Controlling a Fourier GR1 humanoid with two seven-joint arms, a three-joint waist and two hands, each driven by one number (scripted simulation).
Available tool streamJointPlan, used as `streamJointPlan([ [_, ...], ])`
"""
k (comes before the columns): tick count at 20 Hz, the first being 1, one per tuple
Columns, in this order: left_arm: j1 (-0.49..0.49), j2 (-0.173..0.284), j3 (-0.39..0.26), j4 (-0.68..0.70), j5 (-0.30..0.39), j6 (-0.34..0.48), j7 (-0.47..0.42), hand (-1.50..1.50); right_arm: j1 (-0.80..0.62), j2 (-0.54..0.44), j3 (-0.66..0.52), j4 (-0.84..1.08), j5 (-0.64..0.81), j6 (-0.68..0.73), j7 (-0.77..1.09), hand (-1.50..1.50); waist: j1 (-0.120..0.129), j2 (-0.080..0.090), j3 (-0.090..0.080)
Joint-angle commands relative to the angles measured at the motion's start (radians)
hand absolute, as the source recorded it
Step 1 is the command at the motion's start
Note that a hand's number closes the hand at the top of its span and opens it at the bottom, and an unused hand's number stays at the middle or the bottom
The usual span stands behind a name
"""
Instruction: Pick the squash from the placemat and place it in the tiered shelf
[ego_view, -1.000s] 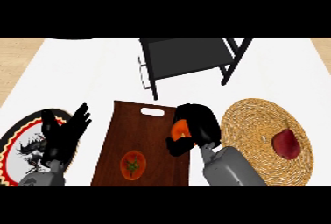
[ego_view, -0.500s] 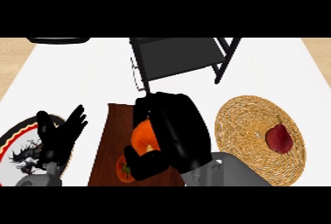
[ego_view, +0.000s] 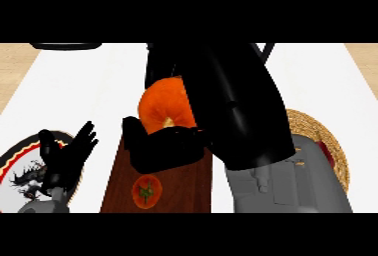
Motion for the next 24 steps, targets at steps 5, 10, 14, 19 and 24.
streamJointPlan([
  [5,0.031,-0.038,-0.030,0.005,-0.034,0.004,-0.049,0.00,-0.279,-0.052,-0.279,0.197,-0.067,0.070,0.039,1.50,0.001,0.003,-0.001],
  [10,-0.026,-0.027,-0.006,0.016,-0.023,0.006,0.009,0.00,-0.365,-0.086,-0.326,0.402,-0.036,0.020,-0.085,1.50,0.004,0.005,-0.001],
  [14,0.002,-0.005,0.008,-0.001,-0.012,-0.021,0.013,0.00,-0.410,-0.152,-0.376,0.547,-0.065,0.045,-0.212,1.50,0.008,0.005,-0.001],
  [19,0.006,-0.019,0.002,-0.008,-0.029,-0.003,0.010,0.00,-0.422,-0.169,-0.381,0.762,-0.049,0.020,-0.378,1.50,0.014,0.008,-0.001],
  [24,-0.067,-0.046,0.005,0.095,-0.060,0.017,-0.046,0.00,-0.479,-0.178,-0.364,0.938,-0.005,-0.013,-0.521,1.50,0.014,0.013,-0.002],
])
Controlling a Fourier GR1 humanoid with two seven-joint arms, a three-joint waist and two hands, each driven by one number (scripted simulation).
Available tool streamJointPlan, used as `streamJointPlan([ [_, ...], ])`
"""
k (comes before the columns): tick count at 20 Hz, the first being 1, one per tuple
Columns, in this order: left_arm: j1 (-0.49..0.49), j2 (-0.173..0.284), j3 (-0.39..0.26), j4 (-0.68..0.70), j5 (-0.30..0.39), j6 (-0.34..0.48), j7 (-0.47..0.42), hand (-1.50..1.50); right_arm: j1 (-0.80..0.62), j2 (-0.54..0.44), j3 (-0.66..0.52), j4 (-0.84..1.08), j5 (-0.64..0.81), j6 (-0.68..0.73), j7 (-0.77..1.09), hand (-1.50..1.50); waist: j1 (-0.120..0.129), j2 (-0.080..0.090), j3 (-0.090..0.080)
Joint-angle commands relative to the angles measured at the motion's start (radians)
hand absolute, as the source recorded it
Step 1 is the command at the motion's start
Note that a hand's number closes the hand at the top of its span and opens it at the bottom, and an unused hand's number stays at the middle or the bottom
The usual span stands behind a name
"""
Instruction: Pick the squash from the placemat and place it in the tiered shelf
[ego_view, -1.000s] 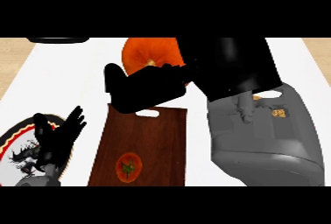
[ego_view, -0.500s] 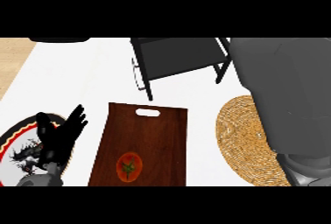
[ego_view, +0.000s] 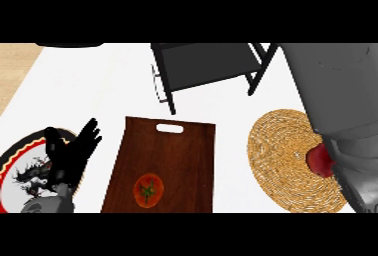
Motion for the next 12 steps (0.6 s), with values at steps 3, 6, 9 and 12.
streamJointPlan([
  [3,0.006,-0.014,-0.020,-0.064,-0.012,0.025,0.075,0.00,-0.036,0.012,0.005,0.216,0.063,-0.098,-0.145,1.50,0.008,0.001,-0.002],
  [6,-0.016,0.005,0.005,0.003,0.009,-0.024,0.030,0.00,-0.087,0.016,-0.016,0.323,0.082,-0.153,-0.191,1.50,0.010,0.004,-0.002],
  [9,-0.003,-0.016,-0.023,-0.032,-0.023,0.007,0.052,0.00,-0.079,0.023,-0.018,0.392,0.102,-0.212,-0.256,1.50,0.011,0.005,-0.002],
  [12,-0.015,-0.041,-0.028,-0.022,-0.032,0.030,0.053,0.00,-0.106,0.008,-0.039,0.466,0.101,-0.229,-0.317,1.50,0.014,0.006,-0.002],
])
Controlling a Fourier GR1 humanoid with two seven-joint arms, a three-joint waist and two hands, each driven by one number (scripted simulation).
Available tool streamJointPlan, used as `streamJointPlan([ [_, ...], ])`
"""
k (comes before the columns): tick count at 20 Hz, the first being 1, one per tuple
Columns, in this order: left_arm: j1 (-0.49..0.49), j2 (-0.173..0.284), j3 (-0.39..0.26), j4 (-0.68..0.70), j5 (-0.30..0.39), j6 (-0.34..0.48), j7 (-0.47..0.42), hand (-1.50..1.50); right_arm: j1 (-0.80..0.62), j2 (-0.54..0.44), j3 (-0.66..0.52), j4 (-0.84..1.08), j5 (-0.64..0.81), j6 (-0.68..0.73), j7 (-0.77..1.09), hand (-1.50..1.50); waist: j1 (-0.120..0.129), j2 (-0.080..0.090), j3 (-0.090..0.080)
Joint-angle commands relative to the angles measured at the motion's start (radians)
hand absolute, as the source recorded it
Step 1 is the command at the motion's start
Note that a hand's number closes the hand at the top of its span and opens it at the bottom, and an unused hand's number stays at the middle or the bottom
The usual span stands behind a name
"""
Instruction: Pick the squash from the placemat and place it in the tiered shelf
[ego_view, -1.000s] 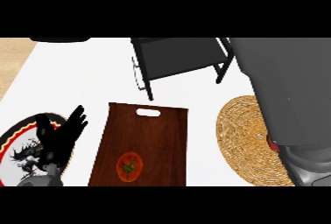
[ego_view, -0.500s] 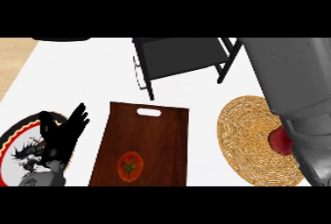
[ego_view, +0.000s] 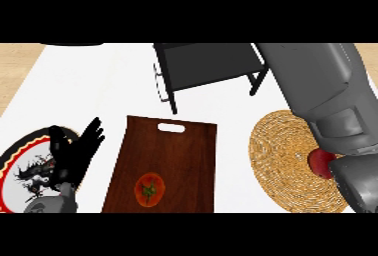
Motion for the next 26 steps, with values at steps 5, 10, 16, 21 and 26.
streamJointPlan([
  [5,0.044,-0.015,-0.019,-0.049,-0.007,-0.011,-0.007,0.00,-0.045,0.015,-0.035,0.171,0.018,-0.106,-0.135,1.50,0.013,0.003,-0.001],
  [10,0.027,0.020,0.020,-0.050,0.019,-0.031,0.034,0.00,-0.040,-0.031,-0.047,0.205,0.013,-0.067,-0.218,1.50,0.000,-0.001,-0.001],
  [16,0.015,0.012,0.033,-0.016,0.018,-0.025,0.033,0.00,-0.097,-0.005,-0.024,0.229,0.043,-0.034,-0.170,1.50,-0.010,-0.004,-0.001],
  [21,-0.034,0.032,0.047,0.052,0.013,-0.052,-0.015,0.00,-0.101,-0.037,-0.202,0.241,-0.097,-0.172,-0.140,-1.50,-0.004,0.004,-0.001],
  [26,0.009,-0.032,-0.004,-0.031,-0.017,0.011,0.031,0.00,-0.084,-0.001,-0.285,0.220,-0.185,-0.226,-0.168,-1.50,-0.003,-0.002,0.000],
])
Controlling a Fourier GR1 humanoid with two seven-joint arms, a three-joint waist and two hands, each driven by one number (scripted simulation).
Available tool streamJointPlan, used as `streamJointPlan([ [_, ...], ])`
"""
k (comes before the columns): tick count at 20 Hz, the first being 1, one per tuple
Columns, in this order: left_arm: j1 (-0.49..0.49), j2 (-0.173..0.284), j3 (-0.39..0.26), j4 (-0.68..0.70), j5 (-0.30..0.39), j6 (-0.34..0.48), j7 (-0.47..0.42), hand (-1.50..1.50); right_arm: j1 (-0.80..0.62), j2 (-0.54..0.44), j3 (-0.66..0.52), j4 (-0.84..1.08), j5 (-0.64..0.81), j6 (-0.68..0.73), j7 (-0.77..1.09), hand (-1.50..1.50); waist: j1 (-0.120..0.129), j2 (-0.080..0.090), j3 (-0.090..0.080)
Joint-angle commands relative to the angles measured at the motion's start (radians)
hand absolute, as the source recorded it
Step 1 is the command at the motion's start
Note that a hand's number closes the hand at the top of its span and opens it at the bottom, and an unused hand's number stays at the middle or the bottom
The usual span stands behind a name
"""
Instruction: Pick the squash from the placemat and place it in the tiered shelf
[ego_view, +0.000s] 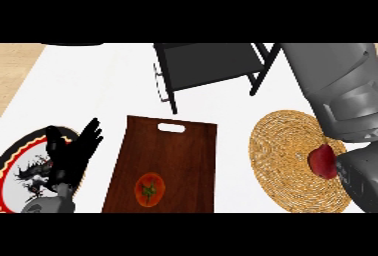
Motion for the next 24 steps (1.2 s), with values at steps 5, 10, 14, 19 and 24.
streamJointPlan([
  [5,-0.037,-0.025,-0.003,0.023,-0.019,0.033,0.005,0.00,-0.017,-0.039,-0.177,-0.013,-0.182,0.003,-0.037,-1.50,-0.004,0.003,0.000],
  [10,-0.030,-0.010,0.001,-0.008,-0.013,0.027,0.039,0.00,-0.037,-0.115,-0.220,-0.013,-0.196,-0.105,-0.001,-1.50,0.002,0.004,-0.001],
  [14,-0.002,-0.016,-0.003,0.012,-0.024,0.019,0.003,0.00,-0.006,-0.129,-0.185,0.003,-0.134,-0.239,0.019,-1.50,-0.003,0.001,-0.001],
  [19,0.006,-0.018,0.003,0.010,-0.019,0.017,-0.001,0.00,0.000,-0.263,-0.273,-0.010,-0.211,-0.218,0.044,-1.50,-0.007,0.001,-0.001],
  [24,0.015,-0.001,0.021,-0.005,0.006,-0.015,-0.002,0.00,0.082,-0.356,-0.317,-0.016,-0.276,-0.114,0.008,-1.50,-0.014,-0.004,0.000],
])
